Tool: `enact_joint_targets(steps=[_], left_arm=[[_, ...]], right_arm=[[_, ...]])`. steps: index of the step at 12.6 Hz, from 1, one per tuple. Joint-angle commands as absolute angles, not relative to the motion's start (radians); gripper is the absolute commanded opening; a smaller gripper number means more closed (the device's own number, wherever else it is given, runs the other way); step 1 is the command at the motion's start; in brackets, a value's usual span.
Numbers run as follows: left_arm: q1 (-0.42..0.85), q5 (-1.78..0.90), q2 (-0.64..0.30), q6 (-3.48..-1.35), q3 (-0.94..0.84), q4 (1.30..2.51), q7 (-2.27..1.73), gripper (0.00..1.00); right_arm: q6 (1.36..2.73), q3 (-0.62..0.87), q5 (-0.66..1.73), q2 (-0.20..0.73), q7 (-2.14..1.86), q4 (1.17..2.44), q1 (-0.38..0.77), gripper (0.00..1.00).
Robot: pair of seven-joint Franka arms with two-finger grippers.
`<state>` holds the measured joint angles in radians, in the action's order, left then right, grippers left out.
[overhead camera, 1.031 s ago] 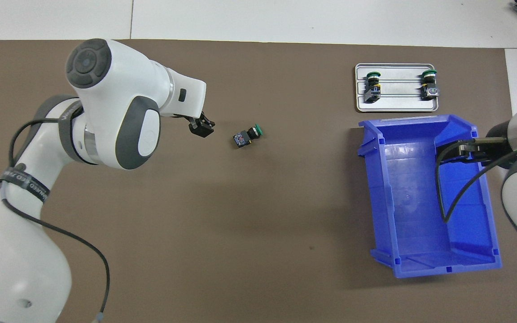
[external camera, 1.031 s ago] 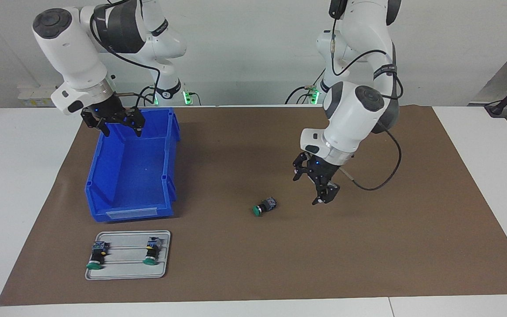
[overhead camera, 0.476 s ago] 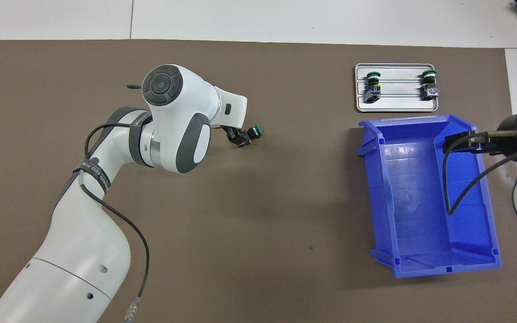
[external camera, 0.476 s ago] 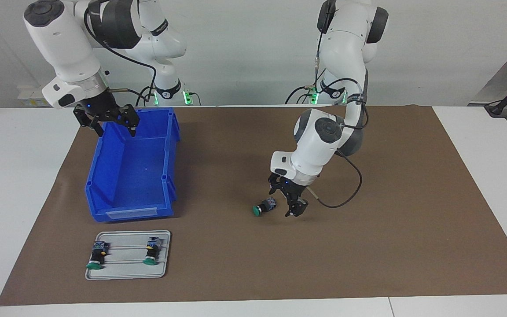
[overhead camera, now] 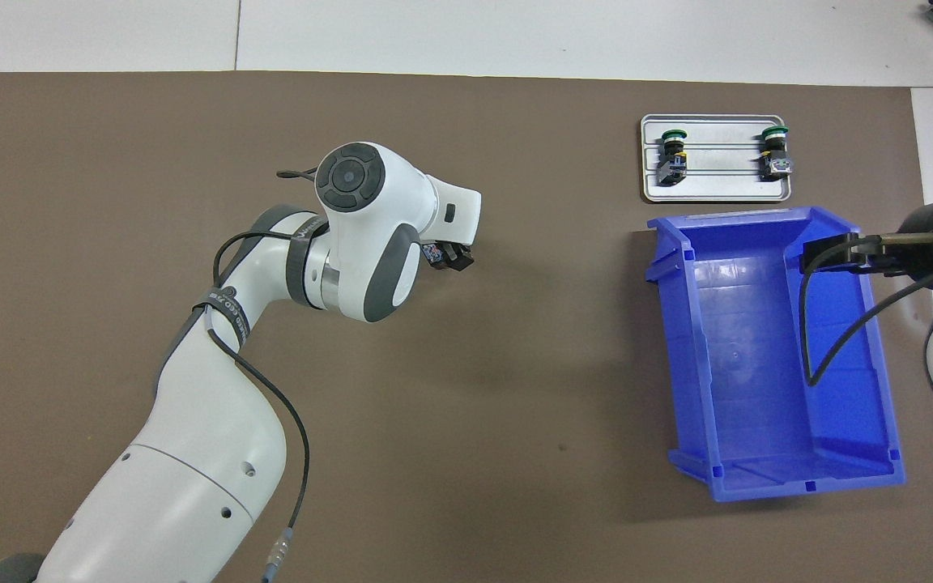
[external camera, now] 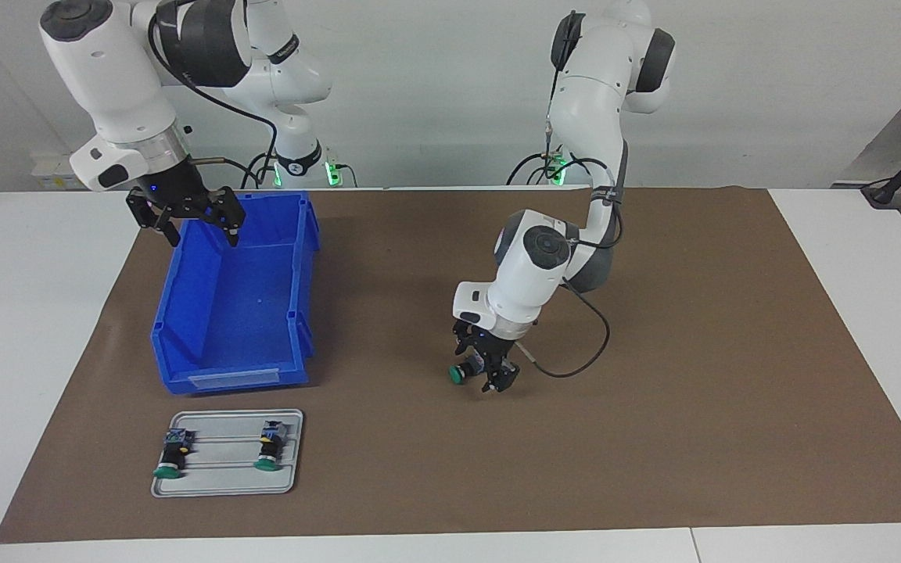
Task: Place and press button with both arms
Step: 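Grasp the green button with the left gripper, then lift the green button off the table with the left gripper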
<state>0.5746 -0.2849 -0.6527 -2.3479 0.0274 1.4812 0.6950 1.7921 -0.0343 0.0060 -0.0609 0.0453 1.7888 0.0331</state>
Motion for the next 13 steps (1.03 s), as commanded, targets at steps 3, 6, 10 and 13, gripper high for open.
enact_joint_targets(steps=[3, 6, 10, 13], left_arm=[[0.592, -0.281, -0.663, -2.381, 0.048, 1.482, 0.683, 0.85], [0.598, -0.278, -0.664, -2.439, 0.046, 1.512, 0.681, 0.84], [0.603, -0.278, -0.661, -2.456, 0.046, 1.537, 0.68, 0.77], [0.607, -0.278, -0.657, -2.445, 0.048, 1.537, 0.673, 0.5]], right_arm=[[1.793, -0.028, 0.025, -0.067, 0.02, 1.795, 0.028, 0.99], [1.793, -0.028, 0.025, -0.067, 0.02, 1.795, 0.028, 0.99], [1.793, -0.029, 0.025, -0.067, 0.02, 1.795, 0.028, 0.99], [1.793, -0.029, 0.025, -0.067, 0.02, 1.795, 0.028, 0.99]])
